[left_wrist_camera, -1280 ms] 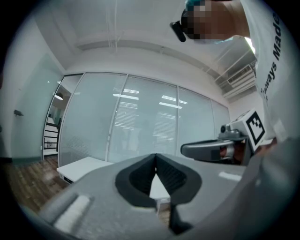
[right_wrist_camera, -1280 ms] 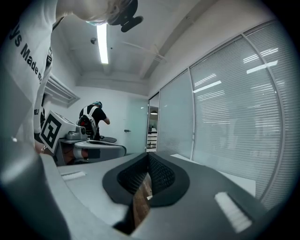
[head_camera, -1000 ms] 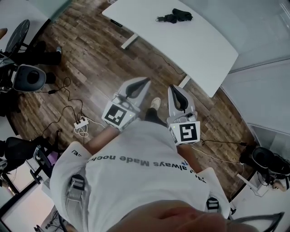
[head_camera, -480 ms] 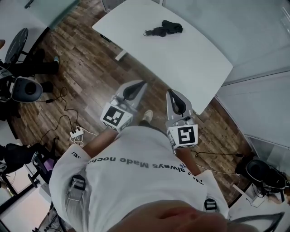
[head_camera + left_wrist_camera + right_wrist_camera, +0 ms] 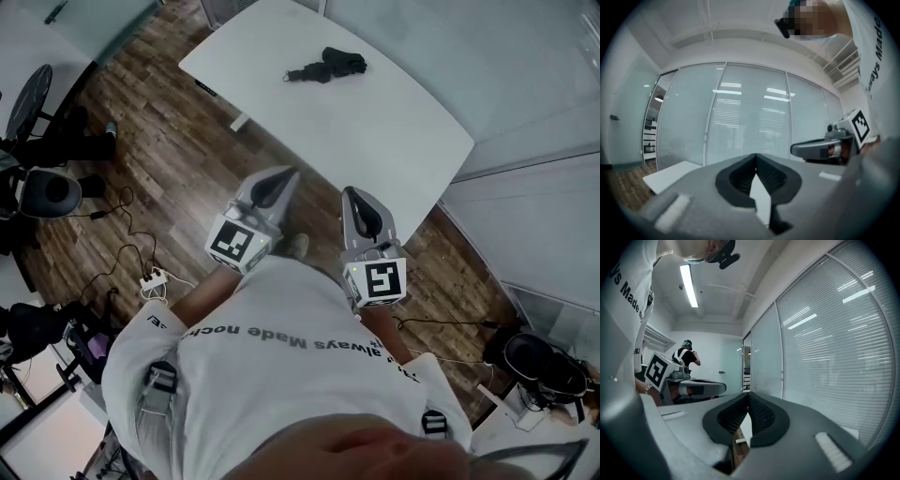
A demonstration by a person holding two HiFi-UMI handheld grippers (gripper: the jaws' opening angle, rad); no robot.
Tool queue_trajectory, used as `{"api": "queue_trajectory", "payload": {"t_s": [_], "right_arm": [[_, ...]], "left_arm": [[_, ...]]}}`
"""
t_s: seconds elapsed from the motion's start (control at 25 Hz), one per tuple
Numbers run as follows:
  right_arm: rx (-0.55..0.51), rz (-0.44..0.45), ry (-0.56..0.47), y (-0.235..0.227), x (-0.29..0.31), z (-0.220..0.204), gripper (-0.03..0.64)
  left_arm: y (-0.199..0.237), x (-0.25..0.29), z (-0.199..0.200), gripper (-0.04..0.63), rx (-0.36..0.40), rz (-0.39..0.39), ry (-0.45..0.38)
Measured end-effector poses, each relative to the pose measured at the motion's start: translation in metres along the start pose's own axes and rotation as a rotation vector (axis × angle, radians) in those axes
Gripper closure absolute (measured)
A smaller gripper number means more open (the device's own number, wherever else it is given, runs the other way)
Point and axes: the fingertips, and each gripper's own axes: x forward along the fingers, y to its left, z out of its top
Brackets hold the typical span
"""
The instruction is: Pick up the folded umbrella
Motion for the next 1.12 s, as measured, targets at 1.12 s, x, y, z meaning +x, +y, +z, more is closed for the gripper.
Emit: {"api": "queue_trajectory", "payload": {"t_s": [1.12], "right_arm": [[-0.028, 0.016, 0.069, -0.086, 0.265, 0.009, 0.618]], "left_arm": [[0.235, 0.146, -0.008, 0.592, -0.056, -0.014, 0.003]]}}
